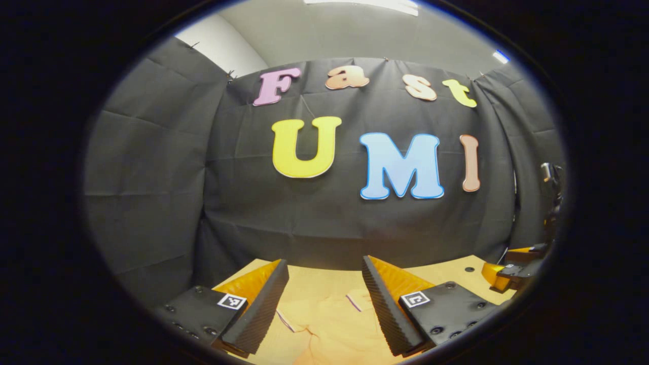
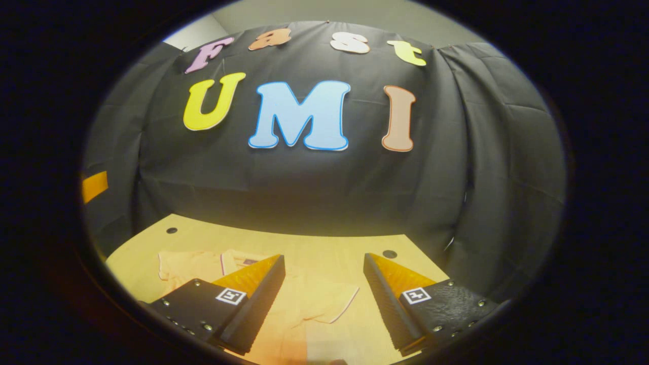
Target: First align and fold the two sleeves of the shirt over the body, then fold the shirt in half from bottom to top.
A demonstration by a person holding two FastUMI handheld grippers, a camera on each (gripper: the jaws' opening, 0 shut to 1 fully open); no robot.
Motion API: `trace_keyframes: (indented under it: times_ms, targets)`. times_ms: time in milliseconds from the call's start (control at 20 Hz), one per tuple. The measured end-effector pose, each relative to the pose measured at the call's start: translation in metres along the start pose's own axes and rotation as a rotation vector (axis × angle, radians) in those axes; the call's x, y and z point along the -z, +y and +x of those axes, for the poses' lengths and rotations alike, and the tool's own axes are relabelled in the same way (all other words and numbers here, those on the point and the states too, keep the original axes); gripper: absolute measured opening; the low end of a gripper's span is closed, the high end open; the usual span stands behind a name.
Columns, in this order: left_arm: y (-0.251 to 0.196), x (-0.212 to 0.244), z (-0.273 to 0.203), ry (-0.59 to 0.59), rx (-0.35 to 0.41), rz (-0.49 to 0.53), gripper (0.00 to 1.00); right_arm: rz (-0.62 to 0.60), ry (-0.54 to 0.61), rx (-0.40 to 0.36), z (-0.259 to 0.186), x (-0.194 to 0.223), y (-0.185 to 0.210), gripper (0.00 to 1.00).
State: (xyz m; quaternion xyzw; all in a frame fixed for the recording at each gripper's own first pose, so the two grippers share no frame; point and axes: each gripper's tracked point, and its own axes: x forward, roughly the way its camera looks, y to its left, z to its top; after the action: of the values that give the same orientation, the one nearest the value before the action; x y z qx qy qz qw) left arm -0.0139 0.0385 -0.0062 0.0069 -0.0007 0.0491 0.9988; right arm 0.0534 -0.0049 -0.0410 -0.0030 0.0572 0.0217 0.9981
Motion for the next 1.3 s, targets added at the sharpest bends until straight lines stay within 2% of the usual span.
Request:
trace_keyframes:
  times_ms: [300, 400, 750, 1100, 1300]
  targets:
    - [0.007, 0.006, -0.005, 0.011, -0.044, 0.017, 0.94, 0.042, 0.084, 0.012, 0.046, 0.025, -0.012, 0.96]
    - [0.011, 0.007, -0.011, 0.007, -0.061, 0.021, 0.96, 0.052, 0.119, 0.026, 0.059, 0.037, -0.016, 0.96]
    - [0.017, 0.01, -0.025, 0.018, -0.098, 0.02, 0.93, 0.054, 0.27, 0.048, 0.107, 0.094, -0.032, 0.96]
    - [0.005, 0.002, -0.033, 0.017, -0.085, 0.037, 0.95, 0.069, 0.46, 0.076, 0.137, 0.162, -0.048, 0.97]
    - [-0.001, 0.004, -0.039, 0.032, -0.075, 0.044, 0.94, 0.061, 0.536, 0.065, 0.151, 0.192, -0.049, 0.97]
